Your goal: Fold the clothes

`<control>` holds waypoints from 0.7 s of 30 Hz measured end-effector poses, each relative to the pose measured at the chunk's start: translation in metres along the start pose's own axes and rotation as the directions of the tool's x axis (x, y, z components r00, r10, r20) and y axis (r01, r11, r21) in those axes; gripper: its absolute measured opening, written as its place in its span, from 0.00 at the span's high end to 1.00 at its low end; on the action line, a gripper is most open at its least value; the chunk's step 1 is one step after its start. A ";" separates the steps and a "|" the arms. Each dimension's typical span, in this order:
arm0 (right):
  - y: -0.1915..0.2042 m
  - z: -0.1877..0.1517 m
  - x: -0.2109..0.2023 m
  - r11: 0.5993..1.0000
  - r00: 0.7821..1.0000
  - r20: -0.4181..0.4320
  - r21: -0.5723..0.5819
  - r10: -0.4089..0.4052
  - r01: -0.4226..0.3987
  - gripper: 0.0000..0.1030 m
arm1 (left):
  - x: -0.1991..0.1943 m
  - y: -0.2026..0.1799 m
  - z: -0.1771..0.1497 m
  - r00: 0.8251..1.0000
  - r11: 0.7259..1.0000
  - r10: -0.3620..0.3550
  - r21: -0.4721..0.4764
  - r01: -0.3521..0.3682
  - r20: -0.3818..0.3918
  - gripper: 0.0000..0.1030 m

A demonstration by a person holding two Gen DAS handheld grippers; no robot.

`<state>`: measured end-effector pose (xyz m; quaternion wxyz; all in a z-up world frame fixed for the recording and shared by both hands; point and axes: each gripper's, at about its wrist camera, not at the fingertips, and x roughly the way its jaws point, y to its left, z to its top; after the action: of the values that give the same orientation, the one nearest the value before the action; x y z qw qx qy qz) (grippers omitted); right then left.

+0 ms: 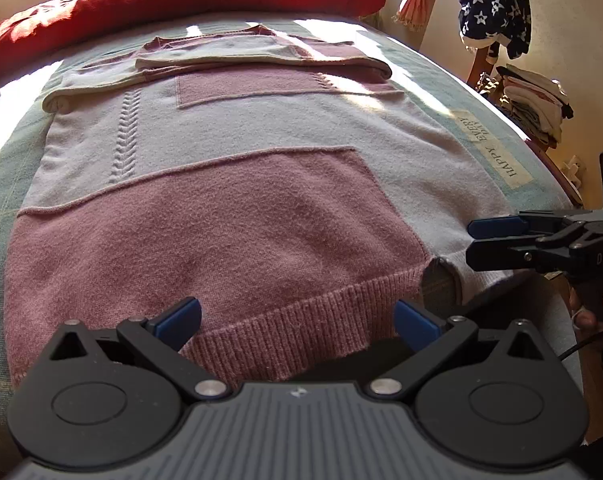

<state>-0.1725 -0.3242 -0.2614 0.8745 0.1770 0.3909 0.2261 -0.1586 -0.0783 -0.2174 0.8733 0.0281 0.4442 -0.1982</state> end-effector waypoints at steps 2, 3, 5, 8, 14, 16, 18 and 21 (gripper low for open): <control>0.002 -0.001 0.001 1.000 1.000 0.000 -0.007 -0.009 0.009 0.00 | -0.004 -0.003 0.003 1.000 1.000 0.004 0.018 -0.005 0.028 0.01; 0.003 -0.001 0.001 1.000 1.000 0.001 -0.009 -0.014 0.014 0.00 | -0.004 -0.004 0.005 0.999 1.000 0.009 0.020 -0.009 0.038 0.01; 0.004 -0.002 0.002 1.000 1.000 0.003 -0.012 -0.023 0.023 0.00 | -0.003 -0.001 0.007 0.999 1.000 0.014 0.011 -0.015 0.048 0.01; 0.006 -0.002 0.003 0.999 0.999 0.004 -0.016 -0.036 0.036 0.00 | 0.003 0.009 0.006 0.998 0.999 0.029 -0.024 -0.027 0.050 0.01; 0.008 -0.003 0.003 0.998 0.999 0.011 -0.020 -0.053 0.054 0.00 | 0.001 0.031 -0.019 0.998 0.995 0.024 -0.096 -0.019 0.053 0.01; 0.009 -0.004 0.004 0.998 0.998 0.014 -0.021 -0.059 0.059 0.00 | -0.008 0.035 -0.024 0.997 0.995 0.002 -0.095 0.005 0.075 0.01; 0.010 -0.004 0.004 0.998 0.998 0.016 -0.024 -0.065 0.066 0.00 | -0.017 0.045 -0.023 0.994 0.993 -0.006 -0.120 0.019 0.113 0.01; 0.012 -0.005 0.005 0.996 0.997 0.019 -0.032 -0.080 0.081 0.00 | -0.022 0.069 -0.016 0.984 0.982 0.015 -0.186 0.019 0.177 0.01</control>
<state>-0.1762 -0.3110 -0.2618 0.8891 0.1486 0.3862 0.1956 -0.1569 -0.0037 -0.2182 0.9080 -0.0725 0.3810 -0.1582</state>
